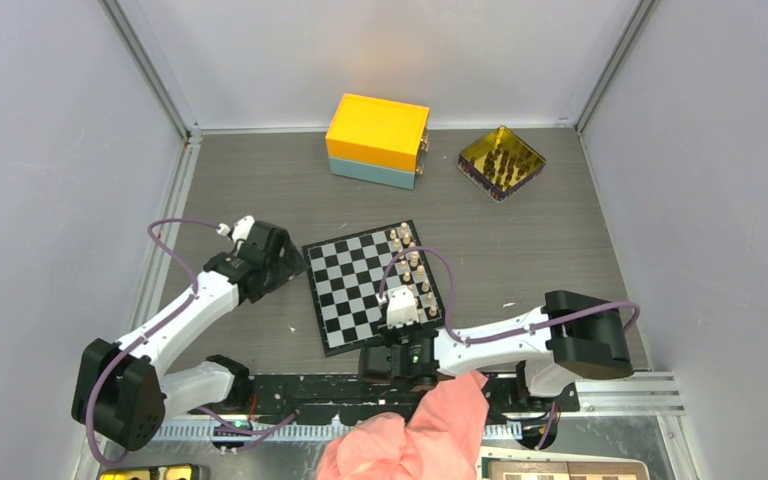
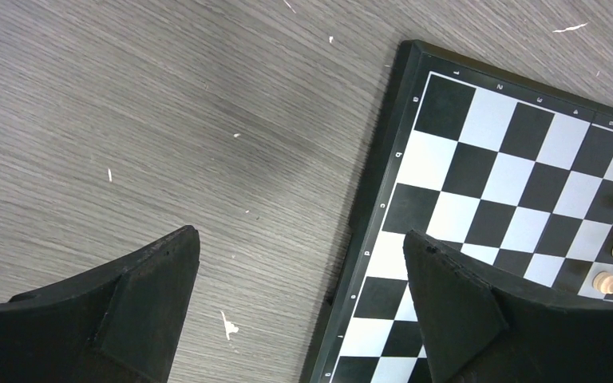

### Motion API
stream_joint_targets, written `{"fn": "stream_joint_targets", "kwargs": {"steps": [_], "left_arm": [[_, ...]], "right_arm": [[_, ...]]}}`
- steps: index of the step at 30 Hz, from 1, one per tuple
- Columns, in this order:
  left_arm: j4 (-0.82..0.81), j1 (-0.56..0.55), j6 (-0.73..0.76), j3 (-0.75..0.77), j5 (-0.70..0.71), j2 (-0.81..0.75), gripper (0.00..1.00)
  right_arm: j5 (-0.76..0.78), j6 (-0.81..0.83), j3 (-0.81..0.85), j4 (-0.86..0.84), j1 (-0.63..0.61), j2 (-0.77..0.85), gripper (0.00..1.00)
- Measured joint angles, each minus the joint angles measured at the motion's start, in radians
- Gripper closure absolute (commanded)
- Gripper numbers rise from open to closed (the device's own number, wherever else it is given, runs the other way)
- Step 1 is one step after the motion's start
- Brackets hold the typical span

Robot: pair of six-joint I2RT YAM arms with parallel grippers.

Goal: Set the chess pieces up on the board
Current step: Move the chessboard to the center of the board.

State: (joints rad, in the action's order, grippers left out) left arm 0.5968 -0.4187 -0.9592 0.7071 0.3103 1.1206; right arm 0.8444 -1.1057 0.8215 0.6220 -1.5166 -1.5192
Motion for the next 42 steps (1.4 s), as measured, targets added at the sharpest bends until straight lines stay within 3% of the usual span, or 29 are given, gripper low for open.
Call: {"fn": "stream_joint_targets", "kwargs": {"steps": [23,42], "left_arm": [[-0.092,0.000,-0.007,-0.020,0.018,0.094,0.01],[-0.142,0.000,-0.031,-0.016,0.027,0.237,0.01]], "right_arm": [[-0.016,-0.066,-0.188,-0.210,0.137,0.032,0.69],[-0.127,0.165,-0.187,-0.388,0.406,0.026,0.69]]}}
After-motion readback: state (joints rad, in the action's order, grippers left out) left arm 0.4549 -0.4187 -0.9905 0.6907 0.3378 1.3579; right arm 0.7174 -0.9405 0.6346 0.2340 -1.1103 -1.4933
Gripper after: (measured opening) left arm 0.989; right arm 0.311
